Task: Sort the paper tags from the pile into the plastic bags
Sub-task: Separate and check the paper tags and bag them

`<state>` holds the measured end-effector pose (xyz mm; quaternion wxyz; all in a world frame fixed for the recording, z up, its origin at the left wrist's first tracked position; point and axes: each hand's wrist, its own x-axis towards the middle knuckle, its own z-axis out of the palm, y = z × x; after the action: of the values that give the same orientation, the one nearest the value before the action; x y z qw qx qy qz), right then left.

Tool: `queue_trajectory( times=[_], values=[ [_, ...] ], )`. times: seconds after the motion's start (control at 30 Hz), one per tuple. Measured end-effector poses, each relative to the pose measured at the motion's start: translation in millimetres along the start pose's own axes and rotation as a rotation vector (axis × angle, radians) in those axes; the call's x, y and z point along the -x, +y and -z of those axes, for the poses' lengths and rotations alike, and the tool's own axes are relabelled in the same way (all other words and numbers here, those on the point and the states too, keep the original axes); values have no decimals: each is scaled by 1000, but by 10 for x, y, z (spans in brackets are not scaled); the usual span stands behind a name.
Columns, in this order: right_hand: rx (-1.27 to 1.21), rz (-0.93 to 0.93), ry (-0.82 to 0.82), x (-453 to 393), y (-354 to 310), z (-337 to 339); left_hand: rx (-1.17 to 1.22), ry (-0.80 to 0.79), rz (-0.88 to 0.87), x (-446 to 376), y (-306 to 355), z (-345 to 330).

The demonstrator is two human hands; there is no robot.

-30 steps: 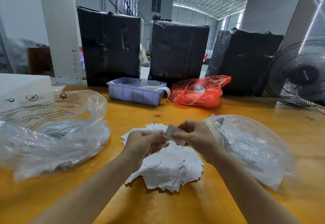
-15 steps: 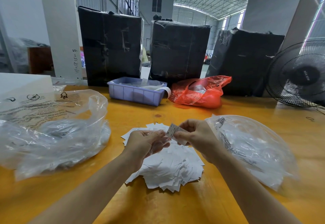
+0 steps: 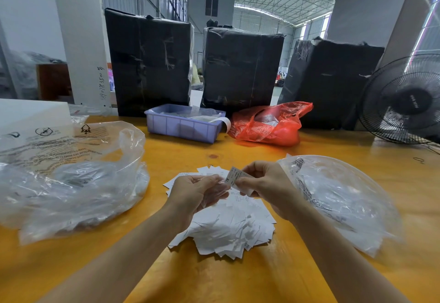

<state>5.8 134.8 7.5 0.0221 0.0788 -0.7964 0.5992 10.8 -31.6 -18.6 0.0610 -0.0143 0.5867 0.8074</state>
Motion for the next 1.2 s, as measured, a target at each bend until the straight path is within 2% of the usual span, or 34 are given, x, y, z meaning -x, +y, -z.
queue_trajectory(
  times=[0.23, 0.53, 0.77, 1.0, 1.2],
  values=[
    [-4, -21, -109, -3, 27, -4, -10, 31, 2, 17, 1, -16],
    [198, -24, -209, -24, 81, 0, -104, 17, 21, 17, -25, -16],
    [255, 69, -142, -20, 67, -10, -112, -17, 24, 59, -29, -47],
    [266, -1, -157, -12, 74, -28, -96, -27, 10, 68, 9, -37],
    [196, -19, -142, -24, 69, 2, -74, 30, -57, 62, 24, -46]
  ],
)
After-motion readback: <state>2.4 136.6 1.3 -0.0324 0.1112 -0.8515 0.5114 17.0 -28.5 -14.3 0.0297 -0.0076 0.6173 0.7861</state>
